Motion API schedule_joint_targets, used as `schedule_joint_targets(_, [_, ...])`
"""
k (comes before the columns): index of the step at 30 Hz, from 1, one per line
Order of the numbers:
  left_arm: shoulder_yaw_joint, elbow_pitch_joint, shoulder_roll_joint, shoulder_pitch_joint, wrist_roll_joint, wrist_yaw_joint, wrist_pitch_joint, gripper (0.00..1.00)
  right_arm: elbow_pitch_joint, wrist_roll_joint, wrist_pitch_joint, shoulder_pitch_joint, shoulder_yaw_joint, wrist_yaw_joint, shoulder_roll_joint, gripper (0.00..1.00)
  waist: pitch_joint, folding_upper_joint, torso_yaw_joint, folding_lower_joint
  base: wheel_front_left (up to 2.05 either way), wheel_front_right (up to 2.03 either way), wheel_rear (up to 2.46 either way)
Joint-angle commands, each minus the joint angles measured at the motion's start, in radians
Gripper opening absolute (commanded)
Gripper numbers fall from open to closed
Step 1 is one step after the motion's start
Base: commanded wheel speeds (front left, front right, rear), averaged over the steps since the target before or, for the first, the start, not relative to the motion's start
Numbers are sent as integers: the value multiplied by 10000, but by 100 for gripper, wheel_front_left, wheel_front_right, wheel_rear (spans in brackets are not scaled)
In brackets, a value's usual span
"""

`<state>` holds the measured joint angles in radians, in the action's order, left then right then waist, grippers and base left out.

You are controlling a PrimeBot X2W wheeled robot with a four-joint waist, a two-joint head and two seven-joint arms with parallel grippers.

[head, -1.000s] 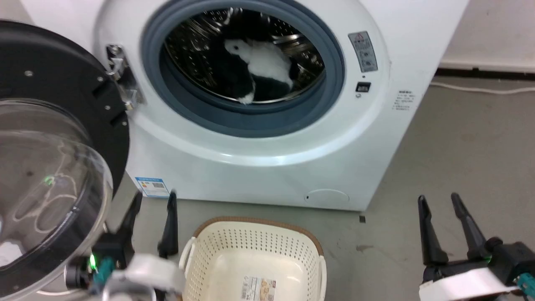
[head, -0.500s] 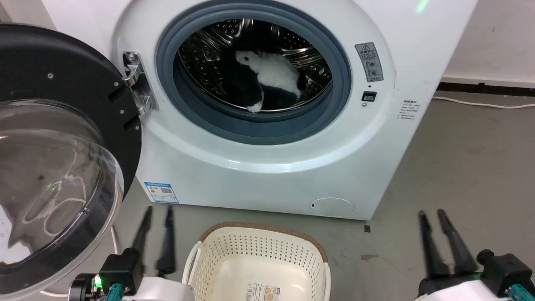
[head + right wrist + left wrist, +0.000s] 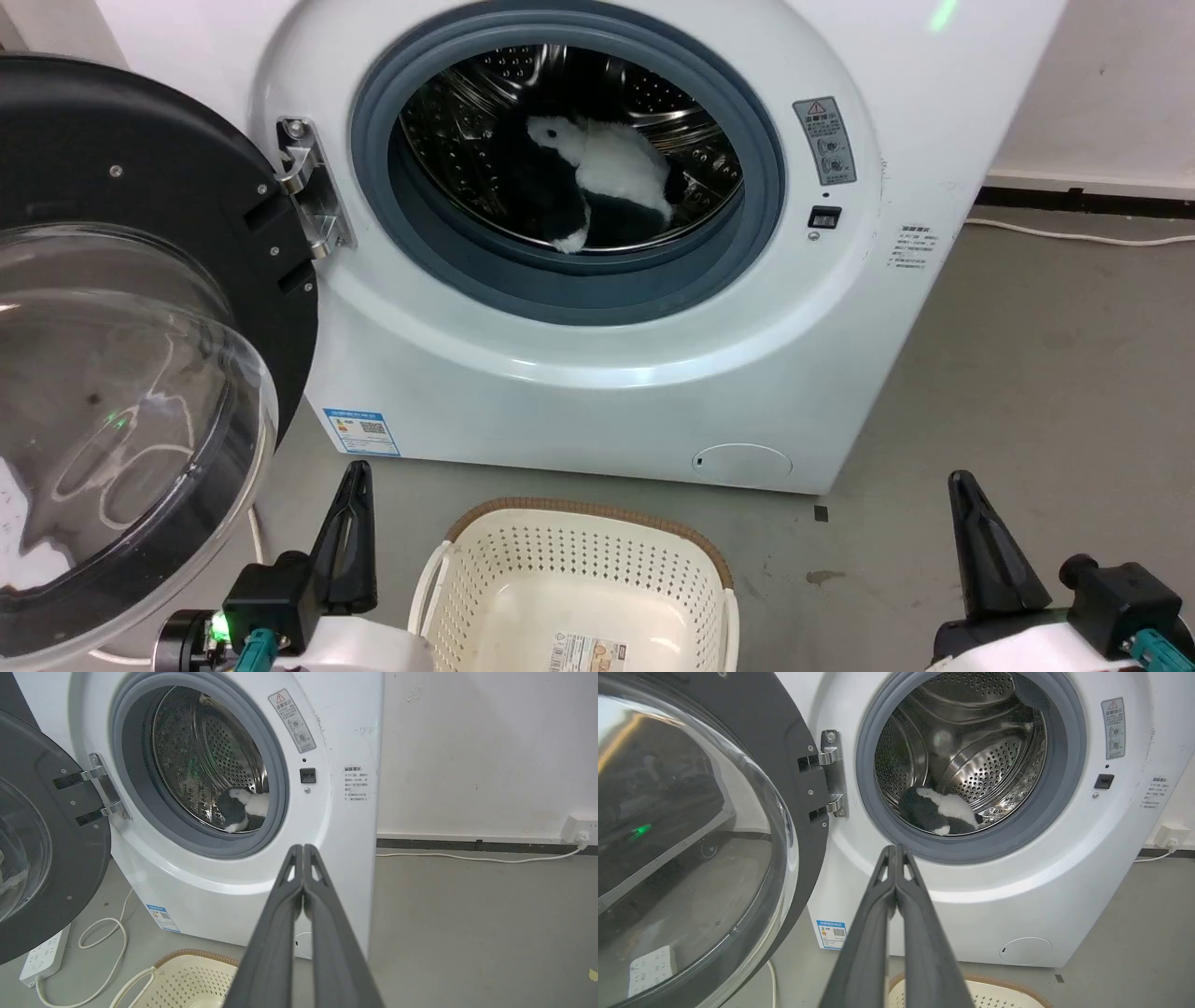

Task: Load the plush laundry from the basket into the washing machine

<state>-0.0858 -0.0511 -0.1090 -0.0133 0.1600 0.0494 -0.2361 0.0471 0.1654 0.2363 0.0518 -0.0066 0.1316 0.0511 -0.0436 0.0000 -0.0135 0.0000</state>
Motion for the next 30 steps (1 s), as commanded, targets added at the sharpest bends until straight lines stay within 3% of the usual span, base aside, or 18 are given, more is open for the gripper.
schedule_joint_targets(1, [32, 51, 45, 14, -95, -49, 84, 0, -46, -104, -81, -56, 4, -1, -1, 0, 6, 0, 3, 0, 0, 0, 0])
schedule_joint_targets(30, [255, 175, 191, 46, -500, -169, 697, 0, -161, -521, -695, -180, 21, -3, -3, 0, 122, 0, 38, 0, 0, 0, 0])
